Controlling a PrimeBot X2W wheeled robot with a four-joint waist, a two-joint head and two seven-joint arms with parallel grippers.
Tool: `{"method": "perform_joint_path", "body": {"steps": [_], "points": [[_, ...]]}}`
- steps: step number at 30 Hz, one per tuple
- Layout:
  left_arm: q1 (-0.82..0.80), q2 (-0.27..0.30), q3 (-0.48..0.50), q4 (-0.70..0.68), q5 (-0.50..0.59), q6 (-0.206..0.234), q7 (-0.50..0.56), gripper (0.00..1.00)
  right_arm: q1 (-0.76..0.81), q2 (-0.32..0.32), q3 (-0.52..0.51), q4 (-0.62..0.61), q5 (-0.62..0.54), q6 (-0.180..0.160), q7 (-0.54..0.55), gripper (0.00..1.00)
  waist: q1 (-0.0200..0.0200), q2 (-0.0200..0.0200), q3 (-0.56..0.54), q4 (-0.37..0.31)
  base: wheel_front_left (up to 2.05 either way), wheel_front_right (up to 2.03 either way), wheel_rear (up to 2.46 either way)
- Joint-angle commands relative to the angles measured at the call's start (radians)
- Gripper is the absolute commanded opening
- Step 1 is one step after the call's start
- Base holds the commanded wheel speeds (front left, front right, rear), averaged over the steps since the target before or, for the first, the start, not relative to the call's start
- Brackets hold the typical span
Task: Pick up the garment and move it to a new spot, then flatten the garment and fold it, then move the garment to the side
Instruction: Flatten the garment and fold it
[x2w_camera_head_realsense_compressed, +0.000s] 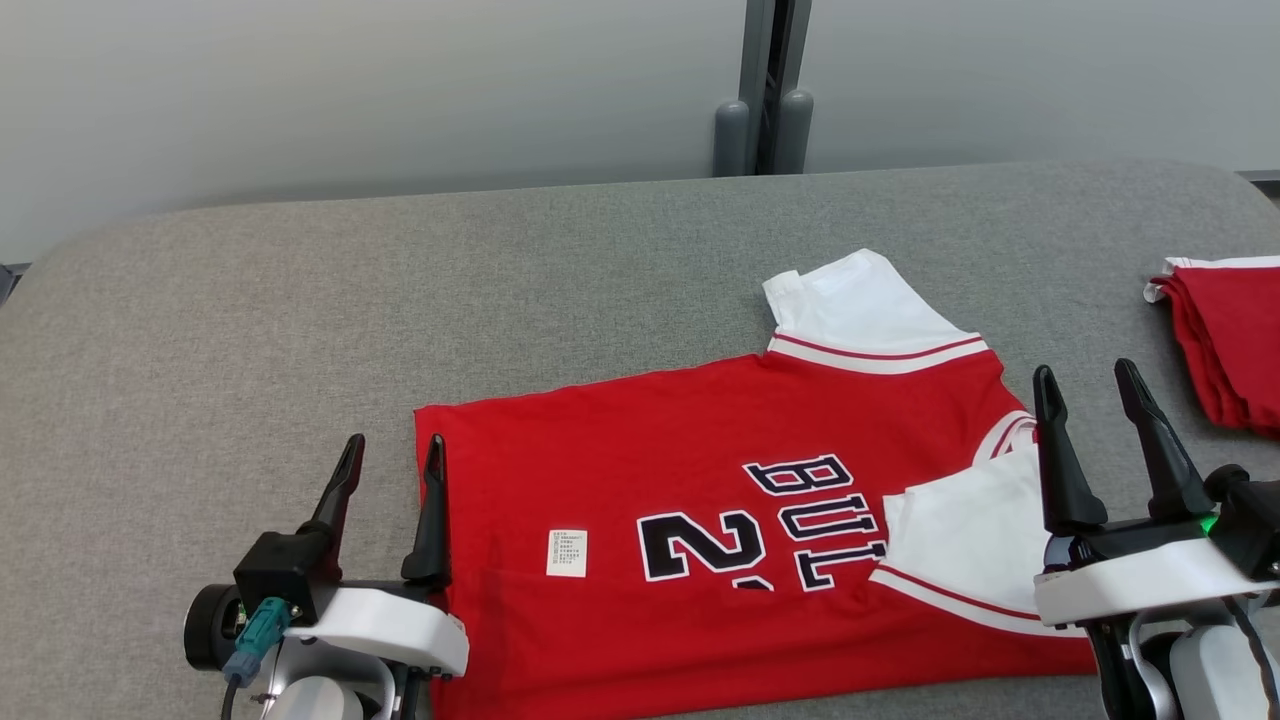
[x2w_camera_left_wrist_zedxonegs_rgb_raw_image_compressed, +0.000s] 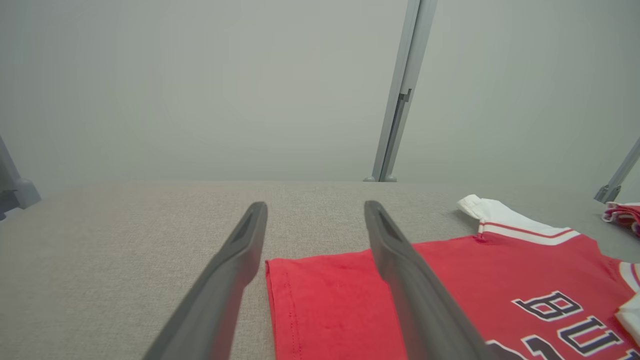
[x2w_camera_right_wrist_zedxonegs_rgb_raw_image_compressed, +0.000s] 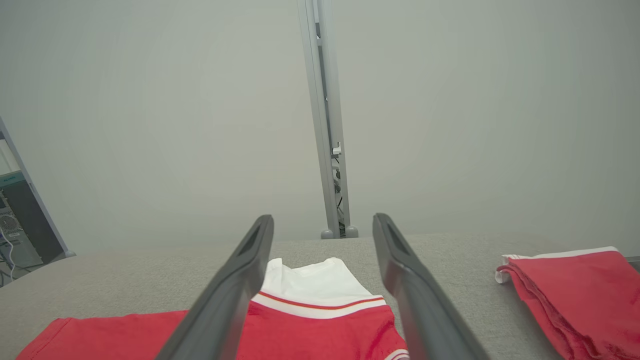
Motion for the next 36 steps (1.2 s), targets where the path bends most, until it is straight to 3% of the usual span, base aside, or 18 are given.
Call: {"method": "perform_joint_path", "body": {"steps": [1,9,14,23,36], "points": [[0.006,0.004,-0.001,0.003,-0.006,0.003,-0.005,1.0,0.001,-0.007,-0.003,0.002,-0.003,0.0,-0.004,1.0,0.0,0.0,0.0,0.0,0.0,0.0,0.0],[-0.01,0.004,0.008,0.081,0.002,0.021,-0.004,1.0,-0.012,-0.013,0.002,0.009,0.006,0.0,-0.004,1.0,0.0,0.0,0.018,-0.017,0.0,0.0,0.0],[-0.092,0.005,0.022,0.224,0.034,0.016,-0.004,1.0,-0.026,-0.02,0.011,0.004,0.012,0.0,-0.004,1.0,0.0,0.0,0.057,-0.041,0.0,0.0,0.0],[-0.325,0.07,0.039,0.555,0.081,0.033,-0.004,1.0,-0.049,-0.024,0.021,0.005,0.021,0.0,-0.004,1.0,0.0,0.0,0.117,-0.085,0.0,0.0,0.0],[-0.533,0.094,-0.015,0.832,0.112,-0.02,-0.002,1.0,-0.077,-0.021,0.018,0.018,0.021,0.0,-0.004,1.0,0.0,0.0,0.159,-0.107,0.0,0.0,0.0]]}}
